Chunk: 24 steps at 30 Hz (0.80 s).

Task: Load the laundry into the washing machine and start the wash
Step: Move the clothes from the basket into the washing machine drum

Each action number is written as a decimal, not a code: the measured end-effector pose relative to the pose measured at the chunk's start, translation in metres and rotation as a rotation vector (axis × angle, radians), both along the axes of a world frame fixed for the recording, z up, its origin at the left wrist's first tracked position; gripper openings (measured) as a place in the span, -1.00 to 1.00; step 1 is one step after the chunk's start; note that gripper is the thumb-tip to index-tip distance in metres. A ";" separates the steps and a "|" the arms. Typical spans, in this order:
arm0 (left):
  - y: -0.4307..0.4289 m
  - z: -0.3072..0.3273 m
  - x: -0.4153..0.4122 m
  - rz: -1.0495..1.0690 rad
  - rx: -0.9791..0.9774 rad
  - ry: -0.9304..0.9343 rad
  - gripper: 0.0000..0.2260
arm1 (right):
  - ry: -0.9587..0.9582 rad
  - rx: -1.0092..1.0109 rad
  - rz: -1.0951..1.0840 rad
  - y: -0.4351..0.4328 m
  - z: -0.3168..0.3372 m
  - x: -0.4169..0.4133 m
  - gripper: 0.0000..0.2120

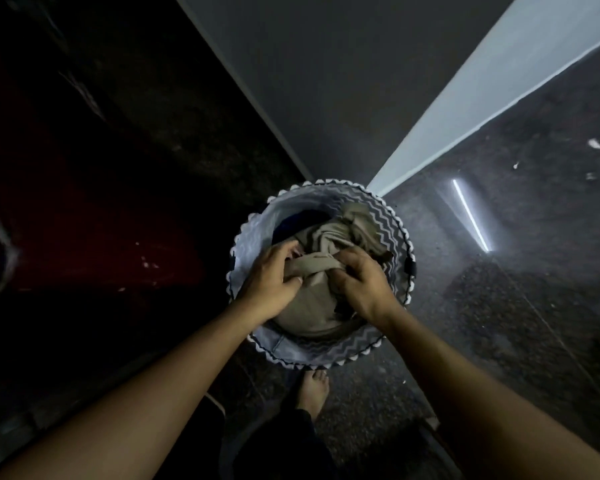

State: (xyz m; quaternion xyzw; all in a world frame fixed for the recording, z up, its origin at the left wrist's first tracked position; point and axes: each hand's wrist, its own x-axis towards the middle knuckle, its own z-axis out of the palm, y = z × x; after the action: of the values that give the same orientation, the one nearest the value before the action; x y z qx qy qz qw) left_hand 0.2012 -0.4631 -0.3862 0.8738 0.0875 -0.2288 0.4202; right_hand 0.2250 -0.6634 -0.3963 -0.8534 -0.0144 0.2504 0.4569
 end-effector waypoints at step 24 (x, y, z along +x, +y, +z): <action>0.002 0.367 0.009 -0.005 0.092 -0.426 -0.62 | -0.233 0.096 0.121 -0.051 0.389 -0.014 -0.05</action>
State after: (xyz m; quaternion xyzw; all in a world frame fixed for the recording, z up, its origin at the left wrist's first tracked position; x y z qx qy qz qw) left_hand 0.2101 -0.4616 -0.0194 0.9207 0.0051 -0.0357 0.3885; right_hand 0.2113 -0.7149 -0.0074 -0.8514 -0.1311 0.1756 0.4765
